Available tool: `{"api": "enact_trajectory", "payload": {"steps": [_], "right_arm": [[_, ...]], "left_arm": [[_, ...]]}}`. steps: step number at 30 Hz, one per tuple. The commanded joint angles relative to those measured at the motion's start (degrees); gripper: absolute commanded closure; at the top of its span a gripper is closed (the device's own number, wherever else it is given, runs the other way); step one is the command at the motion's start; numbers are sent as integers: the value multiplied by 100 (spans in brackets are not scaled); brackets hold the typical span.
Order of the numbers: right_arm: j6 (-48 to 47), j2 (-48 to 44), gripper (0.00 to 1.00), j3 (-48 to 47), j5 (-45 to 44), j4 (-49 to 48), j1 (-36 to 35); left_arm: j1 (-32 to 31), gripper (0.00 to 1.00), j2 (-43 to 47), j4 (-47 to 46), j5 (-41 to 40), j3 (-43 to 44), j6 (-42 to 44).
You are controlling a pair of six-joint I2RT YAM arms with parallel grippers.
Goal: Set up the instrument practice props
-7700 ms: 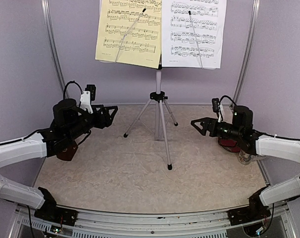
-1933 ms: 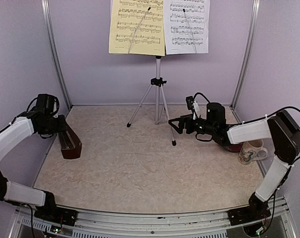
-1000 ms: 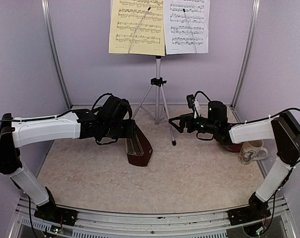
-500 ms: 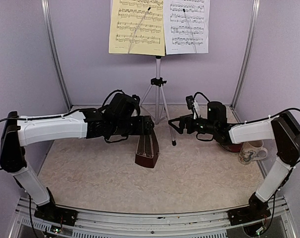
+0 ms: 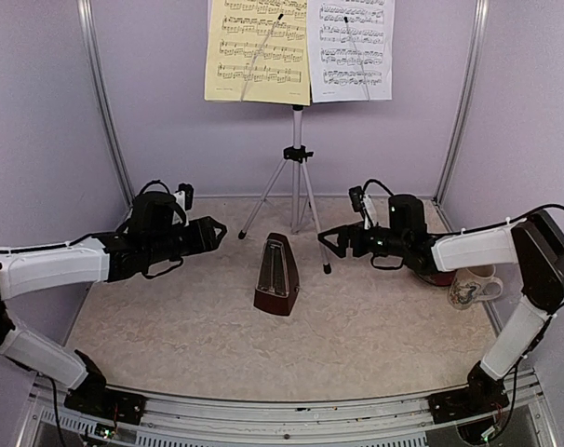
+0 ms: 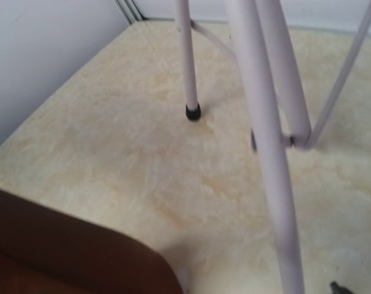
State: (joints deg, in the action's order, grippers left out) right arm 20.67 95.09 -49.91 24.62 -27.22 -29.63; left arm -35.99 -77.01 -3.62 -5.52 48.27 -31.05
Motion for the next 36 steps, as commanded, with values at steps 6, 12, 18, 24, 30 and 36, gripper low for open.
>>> {"api": "enact_trajectory", "payload": {"steps": [6, 12, 18, 24, 30, 36], "right_arm": [[366, -422, 0, 155, 303, 374, -78], [526, -683, 0, 179, 415, 509, -71], [746, -1008, 0, 148, 429, 706, 36], [780, -1193, 0, 69, 532, 889, 89], [775, -1231, 0, 88, 469, 966, 80], [370, -1245, 0, 16, 375, 1155, -110]], "left_arm": [[119, 44, -1541, -1777, 771, -699, 393], [-164, 49, -2356, -2119, 1058, -461, 688], [-475, 55, -2853, -2555, 1387, -512, 690], [-1103, 56, -2991, -3297, 1654, -679, 574], [-1659, 56, -3277, -3873, 1888, -629, 432], [-1532, 48, -2951, -4592, 1747, -1280, 542]]}}
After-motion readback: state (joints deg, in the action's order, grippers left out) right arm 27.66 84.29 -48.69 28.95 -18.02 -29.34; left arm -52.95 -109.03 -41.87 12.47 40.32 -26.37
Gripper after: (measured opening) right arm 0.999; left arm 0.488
